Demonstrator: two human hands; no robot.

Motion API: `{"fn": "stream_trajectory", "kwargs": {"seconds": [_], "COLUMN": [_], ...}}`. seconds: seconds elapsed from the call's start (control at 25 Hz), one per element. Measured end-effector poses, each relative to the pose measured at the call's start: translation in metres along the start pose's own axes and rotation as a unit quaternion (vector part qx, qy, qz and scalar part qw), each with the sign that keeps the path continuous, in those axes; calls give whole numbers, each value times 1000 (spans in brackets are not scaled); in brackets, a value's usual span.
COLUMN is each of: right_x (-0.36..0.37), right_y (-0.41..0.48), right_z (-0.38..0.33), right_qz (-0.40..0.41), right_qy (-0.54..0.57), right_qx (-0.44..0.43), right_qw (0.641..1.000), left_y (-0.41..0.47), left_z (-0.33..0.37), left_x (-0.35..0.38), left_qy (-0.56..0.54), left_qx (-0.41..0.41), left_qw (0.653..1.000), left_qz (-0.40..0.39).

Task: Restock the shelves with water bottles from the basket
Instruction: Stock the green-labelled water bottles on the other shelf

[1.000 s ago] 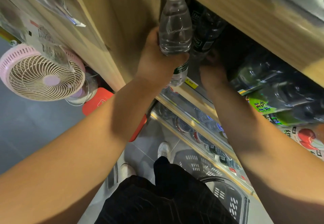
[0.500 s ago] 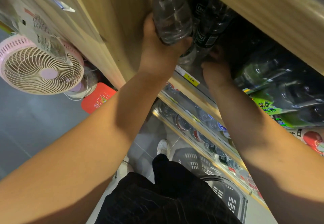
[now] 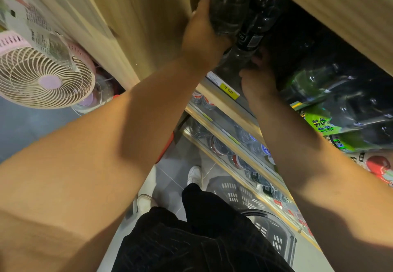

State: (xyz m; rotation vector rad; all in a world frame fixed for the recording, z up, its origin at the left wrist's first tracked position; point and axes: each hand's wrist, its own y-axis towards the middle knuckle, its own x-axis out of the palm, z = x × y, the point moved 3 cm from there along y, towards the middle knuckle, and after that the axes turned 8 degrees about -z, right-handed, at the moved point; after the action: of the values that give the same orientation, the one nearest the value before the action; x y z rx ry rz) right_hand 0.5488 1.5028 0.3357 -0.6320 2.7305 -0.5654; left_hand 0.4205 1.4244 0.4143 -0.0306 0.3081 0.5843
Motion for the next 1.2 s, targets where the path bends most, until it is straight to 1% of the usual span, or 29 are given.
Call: {"fn": "stream_trajectory", "kwargs": {"seconds": [0.08,0.2,0.36,0.48,0.56,0.64,0.76,0.84,1.0,1.2], "right_x": [2,5,6,8,10,9,10,8,6,6], "right_y": [-1,-6,-3,-2,-3,-6,-6,0,11,16], "right_z": [0,-3,-5,-4,-2,-3,-6,-6,2,5], "right_qz": [5,14,1,5,-2,-5,1,-5,3,0], "right_qy": [17,14,5,31,23,-2,-1,-3,68,126], "right_qx": [1,-9,-17,-28,-25,-13,-12,-18,-25,-30], "right_qw": [1000,1000,1000,999,999,1000,1000,1000,997,992], "left_y": [5,7,4,-4,-12,-20,-18,-11,4,6], "left_z": [-2,-6,-3,-10,-20,-28,-31,-30,-32,-39], "left_x": [2,2,1,2,5,10,12,12,13,18], "left_qy": [23,1,-3,38,96,114,107,144,217,205], "left_qx": [6,2,-13,-45,-89,-130,-144,-151,-167,-176], "left_qw": [1000,1000,1000,998,991,985,983,978,962,962], "left_qz": [-16,-20,-16,-13,5,19,24,12,0,29]}}
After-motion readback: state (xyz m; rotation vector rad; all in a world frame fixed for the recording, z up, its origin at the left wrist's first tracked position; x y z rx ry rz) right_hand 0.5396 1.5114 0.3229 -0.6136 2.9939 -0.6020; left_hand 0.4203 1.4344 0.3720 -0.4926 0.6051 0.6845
